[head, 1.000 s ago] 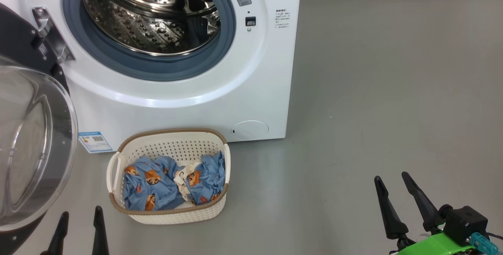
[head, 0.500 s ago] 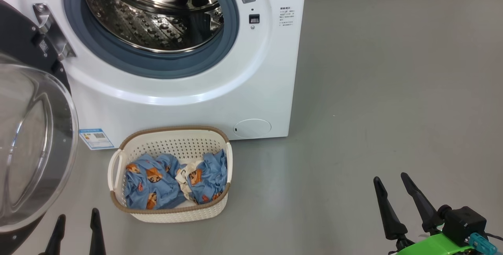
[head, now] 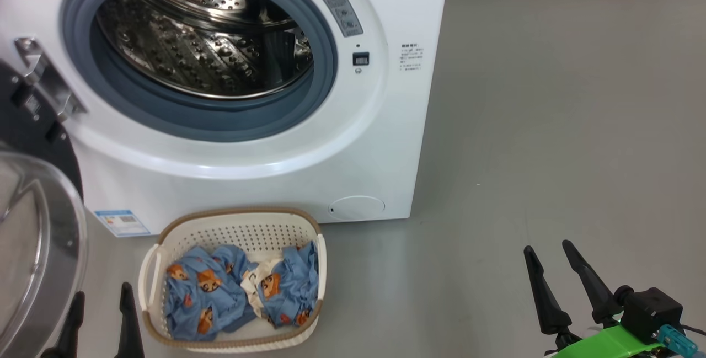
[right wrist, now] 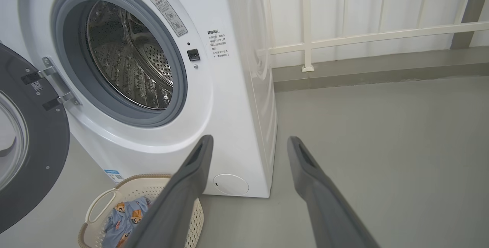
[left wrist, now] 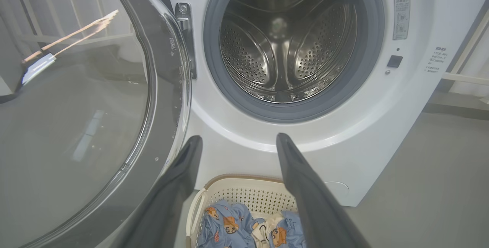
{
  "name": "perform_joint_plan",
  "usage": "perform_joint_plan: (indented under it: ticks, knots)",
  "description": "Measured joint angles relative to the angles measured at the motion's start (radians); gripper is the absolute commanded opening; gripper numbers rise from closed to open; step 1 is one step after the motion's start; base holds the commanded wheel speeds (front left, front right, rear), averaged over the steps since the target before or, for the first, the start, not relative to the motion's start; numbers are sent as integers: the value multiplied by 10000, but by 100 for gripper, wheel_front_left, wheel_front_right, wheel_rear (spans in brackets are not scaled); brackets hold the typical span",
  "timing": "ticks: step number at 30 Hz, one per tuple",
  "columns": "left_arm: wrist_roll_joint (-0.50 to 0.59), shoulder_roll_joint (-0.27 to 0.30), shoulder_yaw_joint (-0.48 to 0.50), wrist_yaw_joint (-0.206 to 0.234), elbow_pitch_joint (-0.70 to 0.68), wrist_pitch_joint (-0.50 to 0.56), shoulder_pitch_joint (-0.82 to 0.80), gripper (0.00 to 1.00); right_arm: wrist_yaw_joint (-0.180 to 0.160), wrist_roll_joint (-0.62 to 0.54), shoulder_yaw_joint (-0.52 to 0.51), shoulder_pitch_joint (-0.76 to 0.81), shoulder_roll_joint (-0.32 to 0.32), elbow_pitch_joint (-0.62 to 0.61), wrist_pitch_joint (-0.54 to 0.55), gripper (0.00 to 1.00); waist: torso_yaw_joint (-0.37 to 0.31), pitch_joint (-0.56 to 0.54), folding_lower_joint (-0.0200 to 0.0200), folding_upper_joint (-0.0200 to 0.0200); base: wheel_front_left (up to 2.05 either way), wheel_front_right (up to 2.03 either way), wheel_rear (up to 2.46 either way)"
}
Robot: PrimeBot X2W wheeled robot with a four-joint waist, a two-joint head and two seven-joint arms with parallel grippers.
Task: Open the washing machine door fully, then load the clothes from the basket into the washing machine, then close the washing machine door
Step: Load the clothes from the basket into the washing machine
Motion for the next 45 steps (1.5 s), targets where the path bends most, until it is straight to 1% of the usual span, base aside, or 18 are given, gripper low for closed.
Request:
perform_joint_plan:
  ticks: [8,25,36,45]
  knots:
    - [0,-6,-31,0,-230,0,-90,100,0,2,-10,-63,2,-4,0,100,11,251,0,0,83,-83,0]
    - [-142,-8,-305,-4,-272,0,-89,100,0,2,-58,-68,84,-2,0,100,37,467,0,0,1,-1,0]
    - [-242,-10,-412,-27,-267,0,-230,100,0,-46,-159,-95,217,-73,0,100,85,1036,0,0,0,0,0]
    - [-242,-13,-552,-184,-44,0,-565,100,0,-100,-163,-272,270,-29,0,100,129,1421,0,0,0,0,0]
